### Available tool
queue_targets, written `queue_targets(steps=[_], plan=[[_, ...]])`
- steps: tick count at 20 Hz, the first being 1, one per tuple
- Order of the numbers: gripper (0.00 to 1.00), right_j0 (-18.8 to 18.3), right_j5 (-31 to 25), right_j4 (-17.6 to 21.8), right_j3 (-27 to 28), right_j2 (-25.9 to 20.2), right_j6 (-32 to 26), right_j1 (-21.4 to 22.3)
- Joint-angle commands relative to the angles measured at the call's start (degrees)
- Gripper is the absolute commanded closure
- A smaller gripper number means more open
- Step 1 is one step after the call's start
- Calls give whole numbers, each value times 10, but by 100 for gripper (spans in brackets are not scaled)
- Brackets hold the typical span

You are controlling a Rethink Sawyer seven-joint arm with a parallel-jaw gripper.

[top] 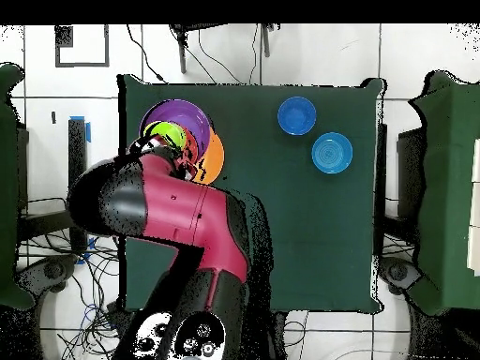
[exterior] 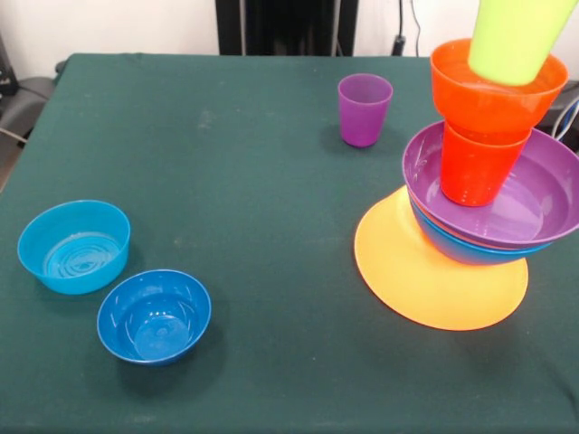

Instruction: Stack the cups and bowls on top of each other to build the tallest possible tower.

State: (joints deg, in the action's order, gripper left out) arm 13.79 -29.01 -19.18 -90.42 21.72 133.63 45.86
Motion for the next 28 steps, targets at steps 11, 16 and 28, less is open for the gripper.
queue_targets(steps=[11, 16, 28], plan=[[100, -21, 39, -13, -67, -63, 86, -33], [100, -17, 41, -17, -76, -64, 91, -30], [100, -17, 47, -22, -78, -69, 88, -33]])
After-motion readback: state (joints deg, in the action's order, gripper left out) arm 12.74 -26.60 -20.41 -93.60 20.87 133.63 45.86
